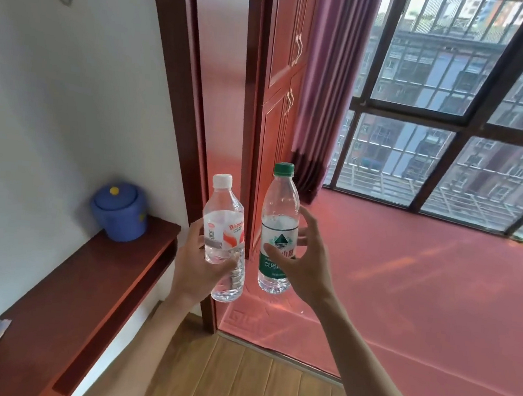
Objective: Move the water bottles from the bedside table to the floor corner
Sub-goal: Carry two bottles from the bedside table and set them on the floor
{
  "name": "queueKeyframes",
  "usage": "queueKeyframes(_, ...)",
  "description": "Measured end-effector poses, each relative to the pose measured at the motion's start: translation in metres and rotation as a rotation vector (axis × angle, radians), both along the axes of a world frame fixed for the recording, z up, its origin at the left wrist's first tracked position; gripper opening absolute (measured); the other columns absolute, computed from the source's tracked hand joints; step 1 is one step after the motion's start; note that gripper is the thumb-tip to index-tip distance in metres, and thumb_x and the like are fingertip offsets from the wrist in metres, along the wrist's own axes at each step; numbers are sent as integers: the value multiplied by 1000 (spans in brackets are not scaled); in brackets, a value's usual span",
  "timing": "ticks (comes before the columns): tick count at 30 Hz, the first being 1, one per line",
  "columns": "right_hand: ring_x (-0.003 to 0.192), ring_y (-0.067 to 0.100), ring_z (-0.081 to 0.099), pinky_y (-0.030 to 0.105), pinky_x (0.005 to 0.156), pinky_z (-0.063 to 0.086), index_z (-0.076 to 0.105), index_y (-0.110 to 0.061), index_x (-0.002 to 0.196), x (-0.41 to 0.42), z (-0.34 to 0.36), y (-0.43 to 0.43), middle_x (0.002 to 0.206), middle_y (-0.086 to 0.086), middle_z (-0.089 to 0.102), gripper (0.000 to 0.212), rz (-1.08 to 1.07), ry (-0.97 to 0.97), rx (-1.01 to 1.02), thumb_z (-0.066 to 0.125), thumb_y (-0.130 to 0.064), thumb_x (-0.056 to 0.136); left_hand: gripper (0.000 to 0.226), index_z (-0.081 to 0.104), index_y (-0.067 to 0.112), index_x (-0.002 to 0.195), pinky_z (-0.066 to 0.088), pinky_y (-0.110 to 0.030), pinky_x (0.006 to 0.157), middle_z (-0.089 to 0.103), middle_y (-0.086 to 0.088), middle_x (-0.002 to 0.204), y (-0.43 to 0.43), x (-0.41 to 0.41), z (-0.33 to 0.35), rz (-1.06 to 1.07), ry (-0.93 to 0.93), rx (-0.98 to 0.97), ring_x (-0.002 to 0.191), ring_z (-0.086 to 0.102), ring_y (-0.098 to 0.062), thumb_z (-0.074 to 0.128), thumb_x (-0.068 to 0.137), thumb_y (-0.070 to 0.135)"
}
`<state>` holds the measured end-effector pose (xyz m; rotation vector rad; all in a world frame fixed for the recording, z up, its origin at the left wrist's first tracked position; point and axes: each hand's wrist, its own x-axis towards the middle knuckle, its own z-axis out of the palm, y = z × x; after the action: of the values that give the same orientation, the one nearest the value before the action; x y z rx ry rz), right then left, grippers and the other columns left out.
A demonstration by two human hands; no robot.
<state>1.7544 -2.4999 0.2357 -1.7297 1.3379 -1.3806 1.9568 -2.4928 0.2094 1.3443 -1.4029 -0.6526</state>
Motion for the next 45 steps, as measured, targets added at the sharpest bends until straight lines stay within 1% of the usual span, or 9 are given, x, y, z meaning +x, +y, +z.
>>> queueKeyframes(4,91,-6,62,10,66,53,39,-24,143,-3,-3,-38,99,-20,62,86,34,-19,10,86,-23,71,82,49,20,126,58,-36,82,68,4,107,-30,-4,-6,15,60,12,99,68,-12,81,56,50)
queueKeyframes(9,91,-3,63,17,68,57,39,-24,144,-10,-10,-97,99,-18,64,88,107,-15,22,87,-21,70,78,48,22,125,56,-24,79,67,13,102,-72,-17,-9,64,62,10,94,66,1,88,60,39)
queueKeyframes(15,90,-4,64,15,65,56,39,-26,143,-17,-22,-170,97,-16,65,88,222,-10,61,87,-16,70,72,47,39,116,53,-14,76,68,25,100,-123,-32,-10,150,104,-10,91,66,1,81,56,59)
queueKeyframes(24,94,3,67,30,68,62,40,-27,143,0,-35,-240,102,-18,68,86,466,-51,163,86,-12,72,81,50,24,126,56,-24,79,68,22,102,-165,-36,-19,414,72,30,92,66,-2,83,58,55)
queueKeyframes(27,100,6,68,37,72,62,42,-26,142,19,-42,-247,110,-20,67,83,572,-72,204,85,-11,73,80,49,27,127,56,-29,81,68,18,102,-159,-23,-25,541,57,51,94,66,-4,85,59,50)
queueKeyframes(31,106,9,66,38,77,62,43,-23,142,50,-50,-236,118,-19,63,80,714,-91,254,84,-9,74,80,48,21,128,53,-20,83,69,16,105,-134,-8,-31,668,46,71,97,65,1,88,61,40)
queueKeyframes(35,102,10,67,38,78,61,43,-24,142,80,-57,-216,113,-17,66,79,828,-55,265,84,-13,75,82,48,21,126,56,-26,79,70,15,98,-102,9,-33,766,41,92,91,67,-2,88,59,45)
queueKeyframes(41,89,5,69,39,71,61,42,-22,142,121,-62,-188,103,-17,68,83,887,-21,262,87,-15,72,79,48,19,126,53,-16,74,70,15,98,-58,36,-38,865,12,110,89,66,-1,88,61,39)
queueKeyframes(45,83,6,72,24,66,59,43,-29,139,140,-60,-172,102,-14,71,80,937,2,239,86,-13,73,78,48,16,127,49,-7,70,67,21,97,-34,50,-42,907,17,116,86,66,4,89,63,33)
